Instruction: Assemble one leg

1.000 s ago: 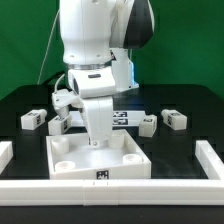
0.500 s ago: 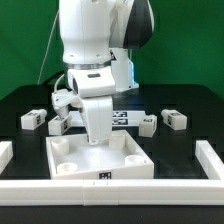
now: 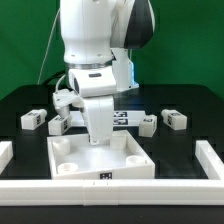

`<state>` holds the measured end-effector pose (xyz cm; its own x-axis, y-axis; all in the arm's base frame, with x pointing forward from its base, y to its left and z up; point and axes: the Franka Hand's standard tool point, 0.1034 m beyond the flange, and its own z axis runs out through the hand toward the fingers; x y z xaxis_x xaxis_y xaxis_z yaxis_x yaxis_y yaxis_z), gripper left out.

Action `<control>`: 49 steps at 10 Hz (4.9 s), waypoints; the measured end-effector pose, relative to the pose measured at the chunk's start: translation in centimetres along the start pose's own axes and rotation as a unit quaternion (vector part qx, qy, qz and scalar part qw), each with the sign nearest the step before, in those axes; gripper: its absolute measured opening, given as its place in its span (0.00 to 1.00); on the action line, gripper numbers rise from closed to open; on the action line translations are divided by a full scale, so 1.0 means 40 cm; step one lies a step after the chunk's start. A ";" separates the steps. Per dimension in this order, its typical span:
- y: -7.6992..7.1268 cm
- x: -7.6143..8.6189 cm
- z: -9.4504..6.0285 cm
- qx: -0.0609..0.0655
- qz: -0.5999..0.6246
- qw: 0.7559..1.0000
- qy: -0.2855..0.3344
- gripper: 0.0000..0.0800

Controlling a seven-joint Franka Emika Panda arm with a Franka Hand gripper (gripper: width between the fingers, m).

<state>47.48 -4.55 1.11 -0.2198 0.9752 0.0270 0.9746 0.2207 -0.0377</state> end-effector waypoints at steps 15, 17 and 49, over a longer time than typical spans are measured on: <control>0.133 0.281 0.000 -0.004 0.129 0.991 0.020 0.08; 0.133 0.282 0.000 -0.004 0.134 0.991 0.020 0.08; -0.036 0.503 -0.046 -0.001 0.694 0.719 0.043 0.81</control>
Offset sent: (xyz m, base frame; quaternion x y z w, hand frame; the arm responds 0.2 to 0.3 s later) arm 0.0129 0.0472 0.0033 0.0091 -0.0089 0.0501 0.9987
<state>41.75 14.72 3.57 0.9674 0.2521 0.0255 0.2534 -0.9635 -0.0868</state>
